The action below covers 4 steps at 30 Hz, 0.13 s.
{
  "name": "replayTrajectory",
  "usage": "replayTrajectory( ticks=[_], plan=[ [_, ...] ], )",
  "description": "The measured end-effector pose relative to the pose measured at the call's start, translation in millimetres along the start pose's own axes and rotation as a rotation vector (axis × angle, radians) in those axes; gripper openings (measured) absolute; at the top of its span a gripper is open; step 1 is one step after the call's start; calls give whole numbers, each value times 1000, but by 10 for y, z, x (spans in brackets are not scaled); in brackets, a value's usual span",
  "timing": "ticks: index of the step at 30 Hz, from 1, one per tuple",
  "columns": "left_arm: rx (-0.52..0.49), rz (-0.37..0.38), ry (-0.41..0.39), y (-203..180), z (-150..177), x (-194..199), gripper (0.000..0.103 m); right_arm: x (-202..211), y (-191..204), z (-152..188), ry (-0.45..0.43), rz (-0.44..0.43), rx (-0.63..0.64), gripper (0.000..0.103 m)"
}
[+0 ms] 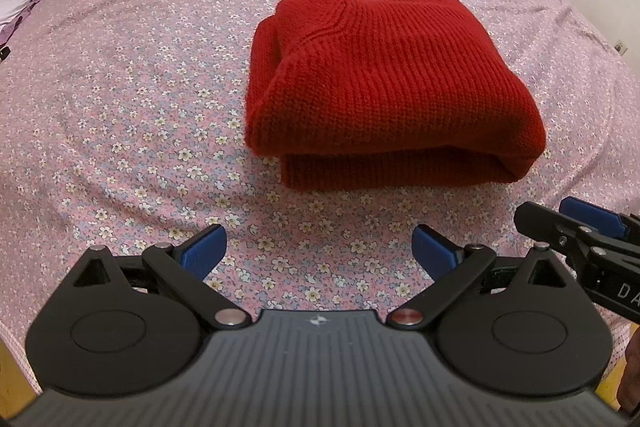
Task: Fold small clothes
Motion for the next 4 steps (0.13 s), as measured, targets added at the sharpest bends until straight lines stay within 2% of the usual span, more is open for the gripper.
replayTrajectory(
  ticks=[4],
  plan=[
    [0,12,4,-10,16,-2,101,1,0,1,1,1,-1,69]
  ],
)
Point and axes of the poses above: each gripper's, at about its wrist camera, not at the fingertips, and x roughly against the way its jaws point, y to its left, z to its underside, the point moved 10 cm from there along -x, roughly the way its jaws point, and after that the axes turned 7 degrees about -y, right-handed, at the moved point
